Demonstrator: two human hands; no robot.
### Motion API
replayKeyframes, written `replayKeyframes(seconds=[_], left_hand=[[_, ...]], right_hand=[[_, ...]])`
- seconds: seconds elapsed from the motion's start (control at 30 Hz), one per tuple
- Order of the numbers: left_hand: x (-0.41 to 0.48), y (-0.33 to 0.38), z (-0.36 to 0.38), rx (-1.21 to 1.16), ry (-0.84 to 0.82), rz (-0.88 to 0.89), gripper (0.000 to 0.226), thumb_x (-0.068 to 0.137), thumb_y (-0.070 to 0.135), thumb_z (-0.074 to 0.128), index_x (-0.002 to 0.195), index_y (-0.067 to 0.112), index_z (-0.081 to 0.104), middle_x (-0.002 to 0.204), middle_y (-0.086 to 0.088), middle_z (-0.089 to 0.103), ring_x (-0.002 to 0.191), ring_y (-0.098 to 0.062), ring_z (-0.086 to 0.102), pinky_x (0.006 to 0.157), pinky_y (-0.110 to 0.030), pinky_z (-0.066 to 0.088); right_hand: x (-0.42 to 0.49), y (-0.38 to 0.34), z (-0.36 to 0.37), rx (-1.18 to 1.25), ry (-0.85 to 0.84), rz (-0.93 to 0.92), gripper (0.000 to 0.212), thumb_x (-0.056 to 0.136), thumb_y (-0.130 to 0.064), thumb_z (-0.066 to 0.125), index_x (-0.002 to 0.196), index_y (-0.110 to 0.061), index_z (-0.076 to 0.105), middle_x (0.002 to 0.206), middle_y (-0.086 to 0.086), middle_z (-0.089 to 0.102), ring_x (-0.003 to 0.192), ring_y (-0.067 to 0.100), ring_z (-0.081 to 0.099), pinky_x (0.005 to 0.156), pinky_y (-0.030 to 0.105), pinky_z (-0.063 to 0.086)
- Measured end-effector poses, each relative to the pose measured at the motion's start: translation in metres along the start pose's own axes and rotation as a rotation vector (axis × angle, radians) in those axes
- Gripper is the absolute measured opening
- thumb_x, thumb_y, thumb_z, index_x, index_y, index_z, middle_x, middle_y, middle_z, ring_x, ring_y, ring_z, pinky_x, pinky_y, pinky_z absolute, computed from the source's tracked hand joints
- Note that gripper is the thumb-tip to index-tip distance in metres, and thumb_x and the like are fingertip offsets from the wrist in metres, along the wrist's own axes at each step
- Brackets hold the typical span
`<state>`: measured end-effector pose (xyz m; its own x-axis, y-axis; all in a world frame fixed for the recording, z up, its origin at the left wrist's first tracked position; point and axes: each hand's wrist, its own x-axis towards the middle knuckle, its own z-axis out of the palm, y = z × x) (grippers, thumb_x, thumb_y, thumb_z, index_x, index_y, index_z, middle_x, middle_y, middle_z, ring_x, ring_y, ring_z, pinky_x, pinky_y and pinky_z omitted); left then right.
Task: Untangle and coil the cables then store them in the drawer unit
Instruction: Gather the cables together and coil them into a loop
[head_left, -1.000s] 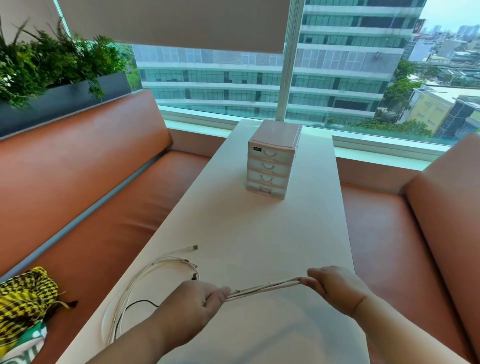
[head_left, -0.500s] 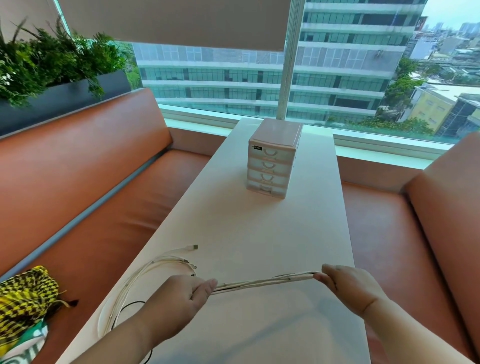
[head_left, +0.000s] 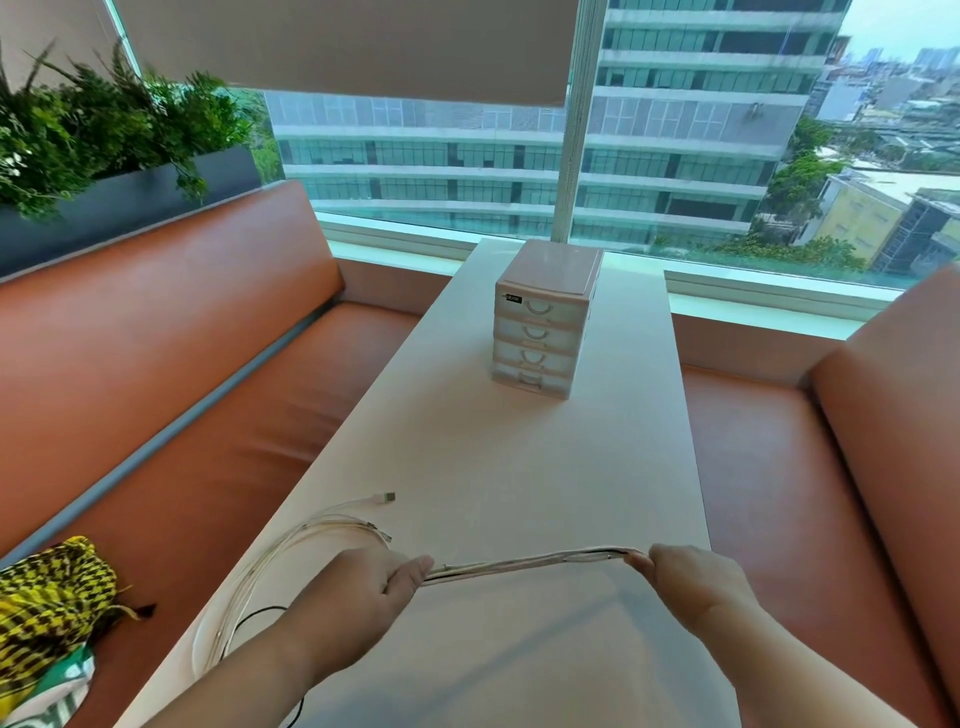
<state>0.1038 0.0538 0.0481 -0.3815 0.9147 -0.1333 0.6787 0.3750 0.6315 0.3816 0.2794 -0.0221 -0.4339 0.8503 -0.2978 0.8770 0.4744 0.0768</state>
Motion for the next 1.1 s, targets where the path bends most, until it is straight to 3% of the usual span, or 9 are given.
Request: replayKeyframes(seconds=[0.07,0.13,0.23,0.33,0.47,0.6,0.77,0.93,1.1], left_hand=[[0.001,-0.006,-0.003,-0.012,0.009,-0.024,0.085,0.074,0.083,0.025,0.073,0.005,0.058,0.066,-0.008,0.057,0.062,-0.019,0.050,0.068,-0.036,0.044],[0.001,-0.012,-0.004,-0.005,0.017,-0.032,0.101,0.061,0.094,0.014,0.076,0.006,0.061,0.067,-0.006,0.060,0.064,-0.019,0.053,0.069,-0.035,0.045],[0.001,-0.008,-0.002,0.035,-0.008,-0.019,0.069,0.085,0.070,0.034,0.069,0.006,0.054,0.059,0.001,0.043,0.054,-0.013,0.038,0.058,-0.032,0.034],[0.000,0.001,0.002,0.044,-0.030,0.016,0.052,0.094,0.052,0.039,0.060,0.014,0.041,0.057,0.002,0.036,0.051,-0.011,0.031,0.055,-0.030,0.026],[0.005,0.000,0.000,-0.006,-0.031,-0.019,0.051,0.094,0.051,0.040,0.063,0.011,0.048,0.061,0.001,0.044,0.056,-0.012,0.039,0.058,-0.030,0.032],[0.006,0.003,-0.001,-0.034,-0.017,-0.016,0.047,0.096,0.048,0.040,0.062,0.015,0.047,0.062,0.001,0.042,0.057,-0.012,0.038,0.057,-0.027,0.031],[0.006,0.002,-0.002,-0.004,-0.034,-0.009,0.049,0.096,0.049,0.039,0.064,0.012,0.049,0.063,0.000,0.043,0.058,-0.014,0.039,0.060,-0.029,0.034],[0.007,0.002,-0.002,0.011,-0.064,0.000,0.047,0.095,0.050,0.039,0.063,0.017,0.047,0.064,-0.001,0.043,0.059,-0.014,0.039,0.062,-0.031,0.034],[0.006,0.003,0.000,0.004,-0.075,-0.026,0.045,0.095,0.049,0.040,0.063,0.018,0.044,0.064,-0.001,0.042,0.058,-0.014,0.038,0.060,-0.030,0.033]], right_hand=[[-0.001,0.004,0.003,0.005,-0.020,-0.002,0.043,0.100,-0.054,0.020,0.066,-0.029,0.024,0.075,-0.011,0.047,0.098,0.020,0.061,0.073,0.033,0.036],[-0.002,0.009,0.008,0.021,0.002,0.001,0.039,0.102,-0.048,0.022,0.069,-0.028,0.025,0.068,-0.011,0.037,0.086,0.022,0.055,0.072,0.032,0.036],[-0.005,0.007,0.008,0.015,0.008,0.038,0.031,0.103,-0.046,0.020,0.087,-0.029,0.042,0.091,-0.009,0.060,0.092,0.022,0.059,0.070,0.031,0.038],[-0.008,-0.002,0.003,-0.020,-0.049,0.104,0.042,0.103,-0.041,0.020,0.108,-0.025,0.059,0.116,-0.002,0.063,0.105,0.022,0.061,0.074,0.029,0.040],[-0.005,0.000,0.004,0.037,-0.062,0.132,0.032,0.102,-0.043,0.022,0.093,-0.029,0.049,0.107,-0.004,0.063,0.088,0.021,0.056,0.070,0.029,0.039],[-0.005,0.002,0.012,0.130,-0.022,0.116,0.030,0.101,-0.042,0.030,0.076,-0.026,0.033,0.088,-0.006,0.049,0.083,0.019,0.049,0.068,0.029,0.038],[-0.002,0.006,0.009,0.281,0.077,0.123,0.016,0.095,-0.042,0.048,0.100,-0.027,0.048,0.105,-0.007,0.058,0.094,0.019,0.056,0.074,0.030,0.043],[-0.001,0.013,-0.004,0.331,0.100,0.171,0.033,0.092,-0.044,0.055,0.121,-0.032,0.048,0.126,-0.011,0.054,0.115,0.016,0.052,0.088,0.033,0.043],[-0.004,-0.003,-0.021,0.307,0.134,0.211,0.058,0.085,-0.012,0.051,0.137,-0.036,0.037,0.141,-0.008,0.040,0.127,0.019,0.041,0.095,0.036,0.041]])
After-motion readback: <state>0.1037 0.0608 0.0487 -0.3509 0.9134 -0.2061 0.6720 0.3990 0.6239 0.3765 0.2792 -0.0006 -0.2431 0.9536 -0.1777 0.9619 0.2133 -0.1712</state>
